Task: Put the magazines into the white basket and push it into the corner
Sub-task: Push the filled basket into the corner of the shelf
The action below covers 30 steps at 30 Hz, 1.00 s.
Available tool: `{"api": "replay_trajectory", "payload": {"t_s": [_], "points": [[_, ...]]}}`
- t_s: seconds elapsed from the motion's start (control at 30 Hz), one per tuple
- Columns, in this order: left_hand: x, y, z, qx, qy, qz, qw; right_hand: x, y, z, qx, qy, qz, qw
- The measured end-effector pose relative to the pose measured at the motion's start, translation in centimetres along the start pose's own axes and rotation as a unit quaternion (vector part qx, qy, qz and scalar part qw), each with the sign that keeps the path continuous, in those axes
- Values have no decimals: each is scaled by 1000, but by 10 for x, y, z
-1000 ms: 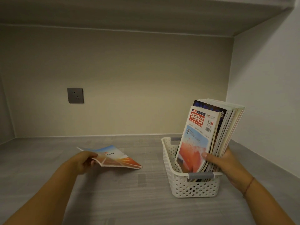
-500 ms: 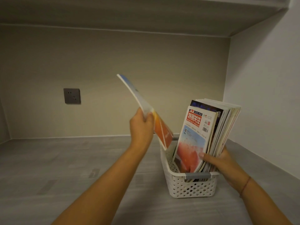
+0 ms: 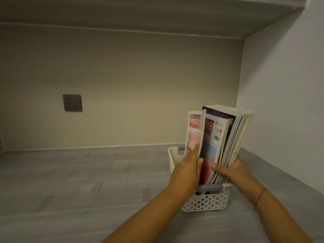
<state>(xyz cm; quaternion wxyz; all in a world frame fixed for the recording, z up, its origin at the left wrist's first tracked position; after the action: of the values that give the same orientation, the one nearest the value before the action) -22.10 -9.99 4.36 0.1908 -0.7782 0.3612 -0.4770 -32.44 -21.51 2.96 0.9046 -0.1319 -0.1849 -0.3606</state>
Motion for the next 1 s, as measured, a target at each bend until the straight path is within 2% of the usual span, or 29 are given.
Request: {"api": "replay_trajectory", "payload": {"t_s": [0.07, 0.13, 0.23, 0.3, 0.33, 0.43, 0.57, 0.63, 0.7, 0.8, 1.0], "points": [[-7, 11, -8, 39, 39, 66, 996, -1, -1, 0, 3, -4, 0, 1000], [-12, 17, -9, 34, 52, 97, 993, -2, -1, 1, 1, -5, 0, 1000], [-14, 6, 1, -54, 17, 49, 997, -2, -3, 3, -21, -17, -17, 999], [-15, 1, 13, -57, -35, 14, 998, -3, -4, 7, -44, -27, -32, 998], [-17, 2, 22, -70, -87, 15, 994, -3, -4, 8, -47, -30, -37, 998], [-24, 9, 43, -148, -242, 42, 958, -8, 0, 11, -43, -34, -46, 997], [-26, 12, 44, -216, -288, 82, 929, -13, 8, 16, -36, -48, -59, 996], [-26, 11, 40, -270, -286, 66, 917, -15, 10, 18, -41, -52, -89, 994], [-26, 10, 41, -335, -308, 39, 890, -17, 10, 20, -56, -52, -123, 990], [-32, 18, 47, -415, -379, 38, 826, -20, 11, 20, -70, -50, -150, 985], [-36, 22, 45, -534, -413, 6, 738, -18, 12, 18, -84, -36, -152, 984]]}}
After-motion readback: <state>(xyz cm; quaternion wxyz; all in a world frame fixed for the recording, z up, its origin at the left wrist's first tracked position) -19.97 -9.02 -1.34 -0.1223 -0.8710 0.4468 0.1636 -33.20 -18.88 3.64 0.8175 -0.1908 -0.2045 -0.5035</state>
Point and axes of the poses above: each hand's wrist, its own x-axis towards the middle knuckle, its own y-axis out of the palm, z = x × y, the point moved 7 cm from there along x, towards the middle knuckle, and after that the axes turned 2 degrees about z, right-handed, at the moved point
